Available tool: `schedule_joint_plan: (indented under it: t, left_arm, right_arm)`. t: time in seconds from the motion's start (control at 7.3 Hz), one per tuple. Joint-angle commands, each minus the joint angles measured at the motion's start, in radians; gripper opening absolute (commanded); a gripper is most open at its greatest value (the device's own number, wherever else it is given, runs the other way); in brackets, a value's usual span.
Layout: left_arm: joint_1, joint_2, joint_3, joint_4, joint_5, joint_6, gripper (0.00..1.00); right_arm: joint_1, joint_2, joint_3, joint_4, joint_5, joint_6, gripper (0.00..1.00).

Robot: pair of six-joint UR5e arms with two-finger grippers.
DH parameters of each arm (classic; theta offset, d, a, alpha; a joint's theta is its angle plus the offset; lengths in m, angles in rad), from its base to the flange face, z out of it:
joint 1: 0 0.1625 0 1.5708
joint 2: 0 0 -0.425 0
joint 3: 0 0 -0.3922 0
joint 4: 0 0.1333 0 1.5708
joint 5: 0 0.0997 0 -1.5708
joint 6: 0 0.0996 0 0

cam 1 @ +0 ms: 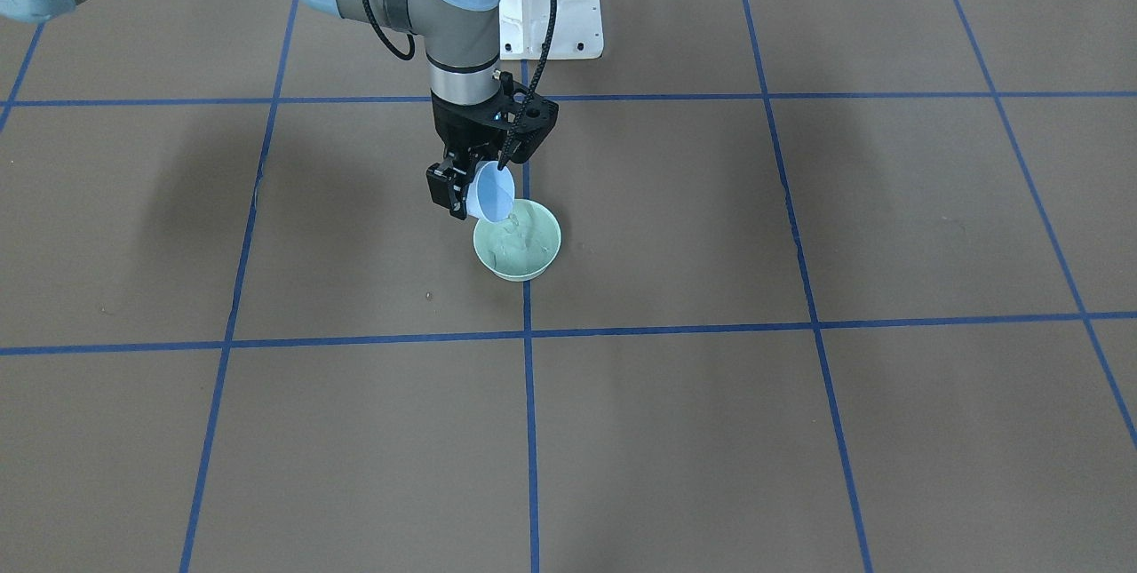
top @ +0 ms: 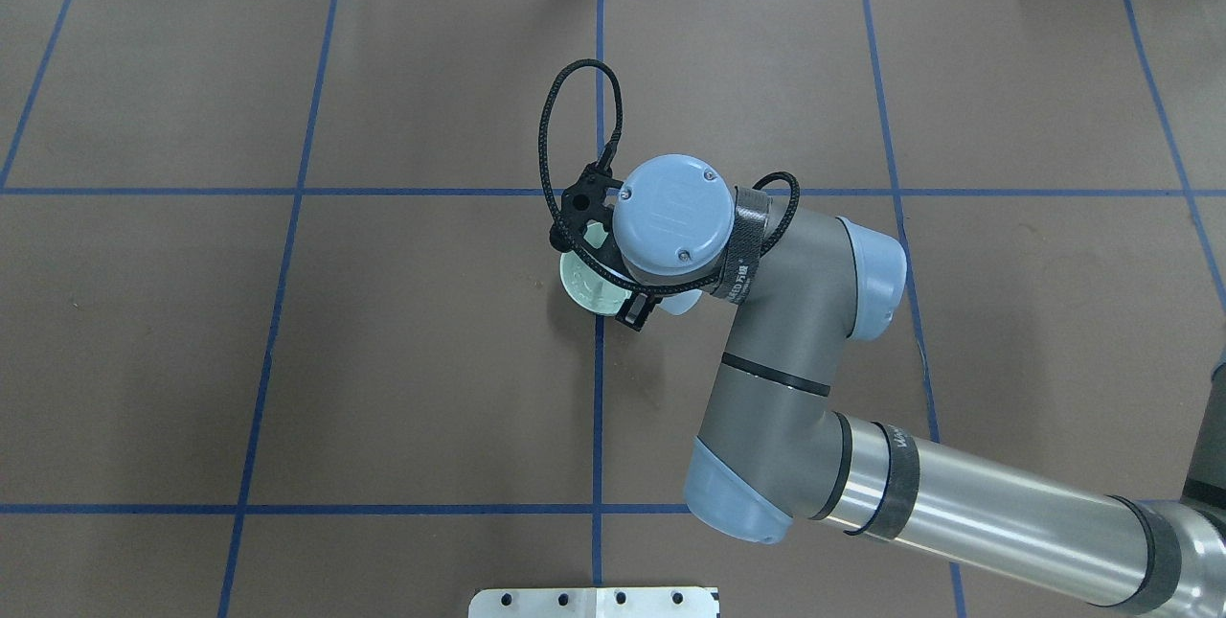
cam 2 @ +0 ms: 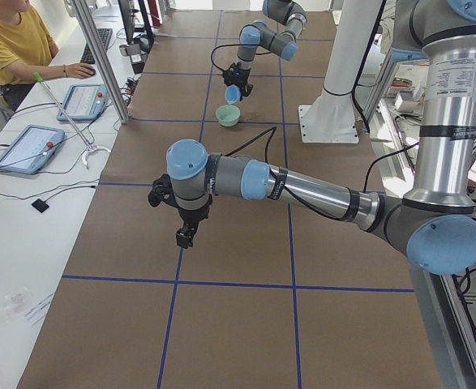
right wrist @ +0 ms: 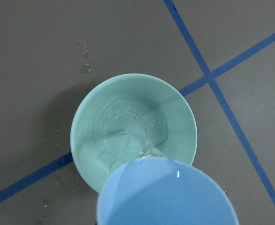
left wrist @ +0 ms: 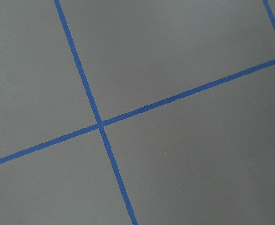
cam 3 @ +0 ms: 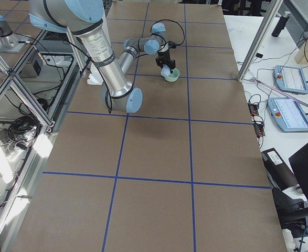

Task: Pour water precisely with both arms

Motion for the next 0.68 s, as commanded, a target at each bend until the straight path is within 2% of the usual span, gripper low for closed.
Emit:
schedule_joint_plan:
  t: [0.0,0.27,0.55]
  left_arm:
    - [0.0,0.0,-0.001,0.001,0.0,0.0,1.0]
    - [0.0,0.0,-0.003,0.001,0.0,0.0,1.0]
    - [0.0,0.0,-0.003,0.001,0.0,0.0,1.0]
  right_arm:
    - [0.0,0.004,0.0,-0.012,0.0,-0.004,0.0]
    - [0.002,0.002,0.002,0.002,-0.002,-0.002,0.0]
    - [0.003,-0.027,0.002,0.16,-0.002,0.018,0.0]
